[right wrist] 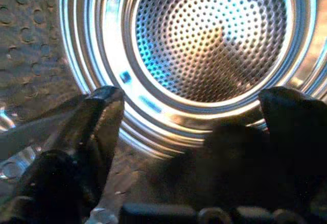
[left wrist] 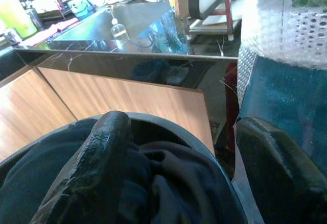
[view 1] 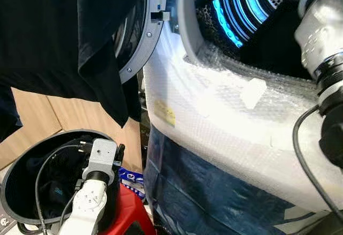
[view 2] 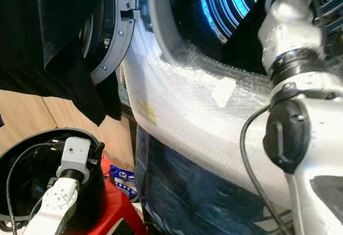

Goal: Clothes washing

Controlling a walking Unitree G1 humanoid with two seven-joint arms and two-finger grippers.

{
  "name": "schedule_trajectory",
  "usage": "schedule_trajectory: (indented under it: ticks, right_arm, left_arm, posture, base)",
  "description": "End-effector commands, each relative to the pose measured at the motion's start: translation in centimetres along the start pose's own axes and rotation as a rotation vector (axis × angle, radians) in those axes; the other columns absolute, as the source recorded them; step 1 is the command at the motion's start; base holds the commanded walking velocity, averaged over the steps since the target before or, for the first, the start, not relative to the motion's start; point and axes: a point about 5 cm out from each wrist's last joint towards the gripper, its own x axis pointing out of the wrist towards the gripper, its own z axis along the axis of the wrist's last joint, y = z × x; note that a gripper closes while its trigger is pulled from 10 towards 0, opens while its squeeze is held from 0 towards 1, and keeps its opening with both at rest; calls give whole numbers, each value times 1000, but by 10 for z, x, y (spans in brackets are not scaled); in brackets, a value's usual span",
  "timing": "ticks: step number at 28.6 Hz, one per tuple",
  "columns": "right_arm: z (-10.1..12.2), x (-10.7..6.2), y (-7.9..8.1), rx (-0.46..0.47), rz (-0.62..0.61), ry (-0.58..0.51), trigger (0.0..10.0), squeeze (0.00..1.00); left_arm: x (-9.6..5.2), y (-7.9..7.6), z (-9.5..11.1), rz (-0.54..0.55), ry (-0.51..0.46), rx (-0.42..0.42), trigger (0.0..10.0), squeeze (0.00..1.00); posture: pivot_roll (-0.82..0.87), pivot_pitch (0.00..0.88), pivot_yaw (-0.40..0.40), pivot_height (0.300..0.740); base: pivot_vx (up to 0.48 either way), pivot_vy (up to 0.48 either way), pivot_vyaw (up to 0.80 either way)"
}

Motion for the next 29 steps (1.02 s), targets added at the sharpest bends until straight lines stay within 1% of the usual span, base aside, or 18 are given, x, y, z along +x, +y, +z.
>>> schedule_trajectory:
  ticks: [1,3,4,5,6,7,8,11,14,15,17,19,21,23,25,26,27,29]
  right_arm:
    - [13,-1,7,26,42,-46,10000,1000]
    - [11,0,-5,-132,-96,-60,10000,1000]
    - [11,0,-5,-132,-96,-60,10000,1000]
    - [5,0,-6,-38,-85,-11,10000,1000]
    - [5,0,-6,-38,-85,-11,10000,1000]
    - [15,0,-1,18,-52,-50,10000,1000]
    - [36,-1,0,26,-54,-152,10000,1000]
    - [66,-4,1,24,-58,-285,10000,1000]
    - [67,-5,6,2,-27,-292,10000,1000]
    - [55,-4,15,-39,35,-241,10000,1000]
    - [43,-5,22,-41,81,-196,10000,980]
    - [29,-5,27,-15,119,-150,10000,0]
    - [21,-6,31,30,166,-128,10000,0]
    - [16,-7,37,204,277,-84,10000,0]
    - [15,-7,36,283,307,-71,10000,0]
    - [14,-7,35,301,314,-70,10000,0]
    - [15,-8,34,390,366,-72,10000,0]
    - [20,-12,34,446,456,-128,10000,0]
  left_arm:
    - [-1,0,7,-5,-27,17,10000,0]
    - [1,1,7,-1,-27,13,10000,0]
    - [1,1,7,-1,-27,13,10000,0]
    - [2,-1,8,-12,-29,15,10000,0]
    - [2,-1,8,-12,-29,15,10000,0]
    - [2,-1,9,-18,-33,17,10000,0]
    - [2,-1,10,-17,-34,16,10000,0]
    - [2,0,10,-13,-34,16,10000,0]
    - [1,0,10,-12,-33,16,10000,0]
    - [1,-1,10,-12,-32,15,10000,0]
    - [1,-1,10,-13,-30,14,10000,0]
    - [1,-2,10,-14,-31,14,10000,0]
    - [0,-2,10,-9,-34,13,10000,0]
    - [0,3,12,21,-40,13,10000,0]
    - [0,4,11,29,-38,14,10000,0]
    - [-1,5,11,30,-37,15,10000,0]
    - [-2,6,9,32,-33,19,10000,0]
    - [-2,7,8,32,-30,21,10000,0]
  posture:
    - [12,0,-11,740]
    - [-3,0,1,740]
    - [-3,0,1,740]
    - [12,0,-8,740]
    - [12,0,-8,740]
    - [11,0,-5,740]
    - [16,0,-5,740]
    - [16,0,-6,740]
    - [12,0,-7,740]
    - [11,0,-8,740]
    - [5,0,-3,740]
    - [5,0,-3,740]
    - [12,0,-3,740]
    - [12,0,-1,740]
    - [14,0,-1,740]
    - [14,0,-1,740]
    - [6,0,2,740]
    - [6,0,1,740]
  base:
    - [0,0,0]
    - [0,0,0]
    - [0,0,0]
    - [0,0,0]
    - [0,0,0]
    - [0,0,0]
    - [0,0,0]
    - [0,0,0]
    - [0,0,0]
    - [0,0,0]
    - [0,0,0]
    - [0,0,0]
    - [0,0,0]
    - [0,0,0]
    - [0,0,0]
    - [0,0,0]
    - [0,0,0]
    - [0,0,0]
